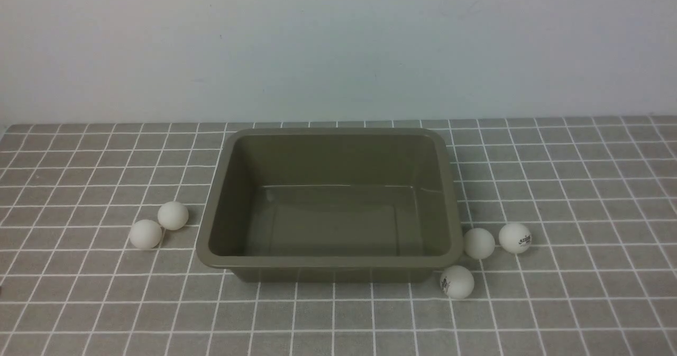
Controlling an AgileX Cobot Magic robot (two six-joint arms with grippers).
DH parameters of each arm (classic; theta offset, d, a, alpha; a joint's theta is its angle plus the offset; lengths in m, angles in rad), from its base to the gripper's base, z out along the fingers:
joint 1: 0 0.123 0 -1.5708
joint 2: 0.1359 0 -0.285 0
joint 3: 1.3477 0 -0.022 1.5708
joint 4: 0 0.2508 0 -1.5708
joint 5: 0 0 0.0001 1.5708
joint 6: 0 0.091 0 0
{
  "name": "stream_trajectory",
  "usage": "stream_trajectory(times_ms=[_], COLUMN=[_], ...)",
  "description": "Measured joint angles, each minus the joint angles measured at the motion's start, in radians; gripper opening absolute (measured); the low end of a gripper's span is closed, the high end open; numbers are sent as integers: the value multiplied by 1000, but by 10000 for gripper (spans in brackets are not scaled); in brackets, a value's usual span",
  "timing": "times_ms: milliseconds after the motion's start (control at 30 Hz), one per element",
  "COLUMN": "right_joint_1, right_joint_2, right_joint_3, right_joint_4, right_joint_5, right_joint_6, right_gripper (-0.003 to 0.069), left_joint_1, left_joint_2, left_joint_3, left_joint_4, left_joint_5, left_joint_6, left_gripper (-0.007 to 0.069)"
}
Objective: Put the table tennis balls into the box on the grey coffee tablecloth.
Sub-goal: 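Reach for and grasp a ping pong ball on the table beside the basket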
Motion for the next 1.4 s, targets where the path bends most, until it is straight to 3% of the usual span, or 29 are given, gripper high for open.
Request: stream_trajectory(times_ms=[67,200,233,333,433,500,567,767,833,900,933,1000,1033,1133,1200,1300,1400], right_joint_1=[0,0,0,0,0,0,0,5,23,51,58,85,112,141,161,161,161], right_joint_2=[0,0,0,0,0,0,0,0,1,47,70,147,240,364,529,636,703], right_joint_3=[1,8,10,10,10,10,10,6,-51,-186,-227,-364,-498,-663,-839,-944,-971], right_joint_4=[-9,15,67,253,414,447,506,524,474,377,360,327,307,291,290,288,298], right_joint_5=[-5,-58,-113,-283,-419,-450,-529,-584,-446,-224,-190,-35,101,269,480,624,667], right_joint_6=[0,29,72,221,319,333,348,368,374,374,374,366,325,241,132,65,16], right_gripper=[-9,-9,-9,-9,-9,-9,-9,-9,-9,-9,-9,-9,-9,-9,-9,-9,-9], left_joint_1=[0,0,0,0,0,0,0,0,0,0,0,0,0,0,2,41,109], left_joint_2=[0,0,0,7,97,148,332,696,875,993,1034,1107,1169,1238,1321,1389,1450], left_joint_3=[0,0,-10,-106,-342,-426,-682,-1054,-1125,-1136,-1137,-1138,-1138,-1138,-1139,-1140,-1140], left_joint_4=[-62,-88,-96,-107,-108,-99,-42,69,132,183,204,242,280,316,331,294,251], left_joint_5=[-160,-333,-384,-347,-117,-31,245,836,1044,1130,1145,1152,1140,1119,1100,1087,1075], left_joint_6=[-14,-40,-49,-61,-68,-62,-7,80,102,104,105,107,107,102,84,82,94], left_gripper=[-5,-5,-5,-5,-5,-5,-5,-5,-5,-5,-5,-5,-5,-5,-1,13,17])
